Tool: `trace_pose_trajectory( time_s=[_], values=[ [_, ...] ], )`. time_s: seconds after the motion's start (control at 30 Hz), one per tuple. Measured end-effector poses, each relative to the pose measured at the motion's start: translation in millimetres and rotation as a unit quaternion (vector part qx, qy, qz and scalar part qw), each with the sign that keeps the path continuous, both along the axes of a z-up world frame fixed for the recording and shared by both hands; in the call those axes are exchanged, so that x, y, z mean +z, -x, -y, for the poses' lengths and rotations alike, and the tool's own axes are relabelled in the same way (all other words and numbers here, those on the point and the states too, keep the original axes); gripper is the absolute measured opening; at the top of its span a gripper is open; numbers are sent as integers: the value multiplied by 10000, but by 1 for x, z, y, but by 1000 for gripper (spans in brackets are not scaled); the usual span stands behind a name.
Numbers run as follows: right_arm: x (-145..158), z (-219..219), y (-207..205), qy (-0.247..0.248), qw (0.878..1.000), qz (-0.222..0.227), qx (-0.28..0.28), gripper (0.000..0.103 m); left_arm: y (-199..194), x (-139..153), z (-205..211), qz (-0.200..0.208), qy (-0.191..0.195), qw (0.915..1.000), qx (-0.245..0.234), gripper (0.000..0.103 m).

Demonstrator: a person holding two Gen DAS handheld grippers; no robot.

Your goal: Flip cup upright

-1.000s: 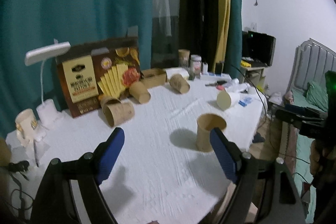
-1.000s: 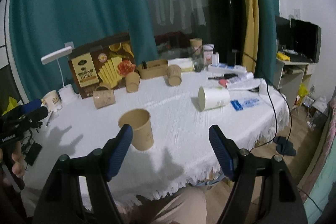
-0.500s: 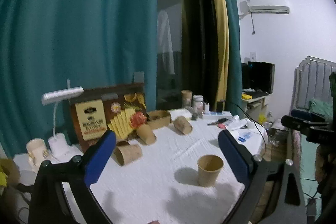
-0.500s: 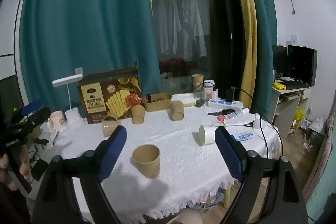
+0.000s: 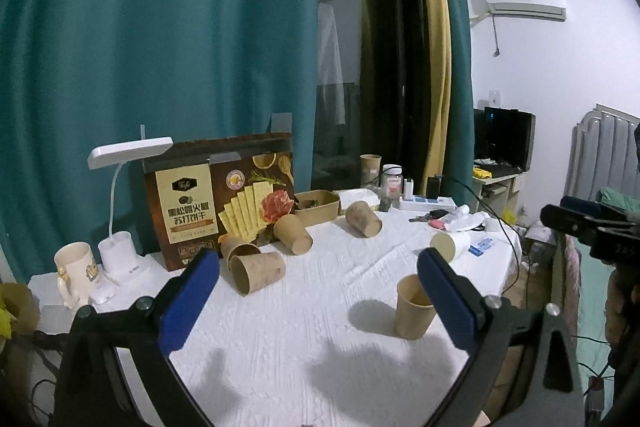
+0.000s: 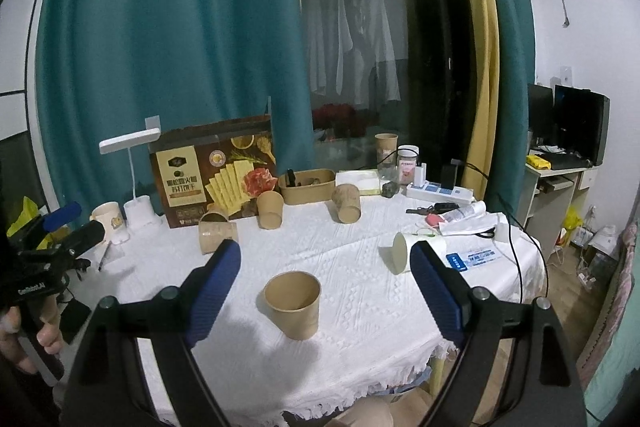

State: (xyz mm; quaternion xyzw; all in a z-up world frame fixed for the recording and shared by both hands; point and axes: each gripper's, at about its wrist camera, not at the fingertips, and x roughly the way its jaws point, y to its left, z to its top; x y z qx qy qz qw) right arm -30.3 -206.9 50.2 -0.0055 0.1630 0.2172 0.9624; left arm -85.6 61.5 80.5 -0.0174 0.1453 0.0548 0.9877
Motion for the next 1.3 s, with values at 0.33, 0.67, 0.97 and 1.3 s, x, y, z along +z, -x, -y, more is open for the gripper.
trace_pose_trajectory(
  time_s=[0.33,0.67,0.97,1.3],
  values=[
    [-4,-1,-4,30,10000,-41,8,85,-3,-4,0,-23,20,10000,-8,99],
    [-6,1,-3,43,9999,-52,80,85,-3,-5,1,-1,18,10000,10,99],
    [-6,1,-2,52,9999,-61,89,85,-2,-4,2,-1,22,10000,9,99],
    [-7,2,-1,52,9999,-104,101,85,-2,-3,2,13,72,10000,-30,99]
  ],
)
